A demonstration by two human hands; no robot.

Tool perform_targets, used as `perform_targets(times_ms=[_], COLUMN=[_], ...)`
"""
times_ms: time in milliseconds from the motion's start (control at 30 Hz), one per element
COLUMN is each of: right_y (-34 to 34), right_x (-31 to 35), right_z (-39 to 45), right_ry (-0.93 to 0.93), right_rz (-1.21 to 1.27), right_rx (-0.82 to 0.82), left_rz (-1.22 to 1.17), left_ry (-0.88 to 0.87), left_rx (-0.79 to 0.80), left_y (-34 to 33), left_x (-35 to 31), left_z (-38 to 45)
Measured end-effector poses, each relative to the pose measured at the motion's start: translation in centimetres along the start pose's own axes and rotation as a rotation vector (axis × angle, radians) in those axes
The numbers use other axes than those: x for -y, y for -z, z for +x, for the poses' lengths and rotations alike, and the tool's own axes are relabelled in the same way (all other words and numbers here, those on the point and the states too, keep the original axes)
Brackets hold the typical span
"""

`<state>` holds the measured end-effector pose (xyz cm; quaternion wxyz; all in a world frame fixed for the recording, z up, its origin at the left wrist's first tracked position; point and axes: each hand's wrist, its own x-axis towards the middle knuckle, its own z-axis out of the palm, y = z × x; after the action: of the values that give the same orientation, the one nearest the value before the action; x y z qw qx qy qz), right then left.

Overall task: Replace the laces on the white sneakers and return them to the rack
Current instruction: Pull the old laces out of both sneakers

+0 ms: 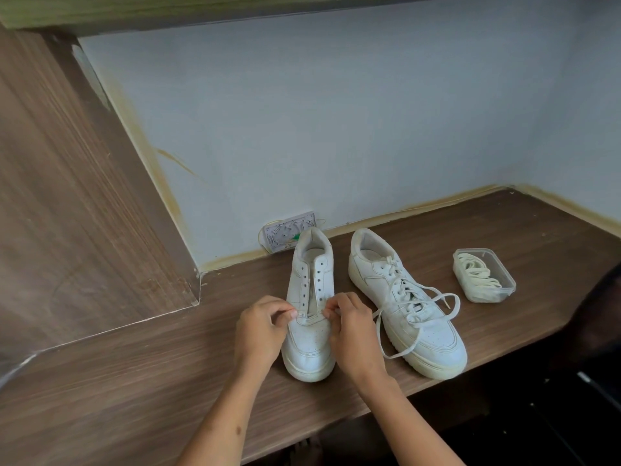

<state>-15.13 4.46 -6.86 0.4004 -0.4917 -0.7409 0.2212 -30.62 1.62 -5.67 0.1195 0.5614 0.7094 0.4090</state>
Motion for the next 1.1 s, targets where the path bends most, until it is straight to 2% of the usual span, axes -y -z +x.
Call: perform_targets(times_ms=[133, 300, 467, 633, 767, 833, 933, 1100], right_y=[-0.2, 0.4, 1.5, 3.5, 4.8, 5.3, 5.5, 5.6], right_x=[0.0, -0.1, 0.1, -0.4, 0.2, 0.5, 0.5, 0.5], right_z=[-0.1, 0.2, 0.4, 1.0, 1.2, 1.0, 1.2, 1.3], right_ry=[-0.007, -0.035, -0.088, -0.226, -0.133, -0.079, -0.032, 0.083], right_rz=[0.011, 0.049, 0.096, 0.37, 0.399, 0.447, 0.453, 0.408], right_rx=[0.007, 0.05, 0.109, -0.009, -0.204, -0.232, -0.149, 0.033], left_rz=[-0.001, -0.042, 0.012, -0.009, 0.11, -0.049, -0.506, -0.67], left_ry=[-0.068, -0.036, 0.018, 0.031, -0.026, -0.001, 0.122, 0.164], left_rx=[0.019, 0.044, 0.097, 0.094, 0.019, 0.013, 0.085, 0.108], left_y=[0.1, 0.5, 0.4, 0.1, 0.1, 0.2, 0.3, -0.7], left_x=[0.0, -0.4, -1.0, -0.9, -1.3, -2.8, -6.3, -8.2], left_z=[0.0, -0.1, -0.1, 0.2, 0.6, 0.6, 0.1, 0.2])
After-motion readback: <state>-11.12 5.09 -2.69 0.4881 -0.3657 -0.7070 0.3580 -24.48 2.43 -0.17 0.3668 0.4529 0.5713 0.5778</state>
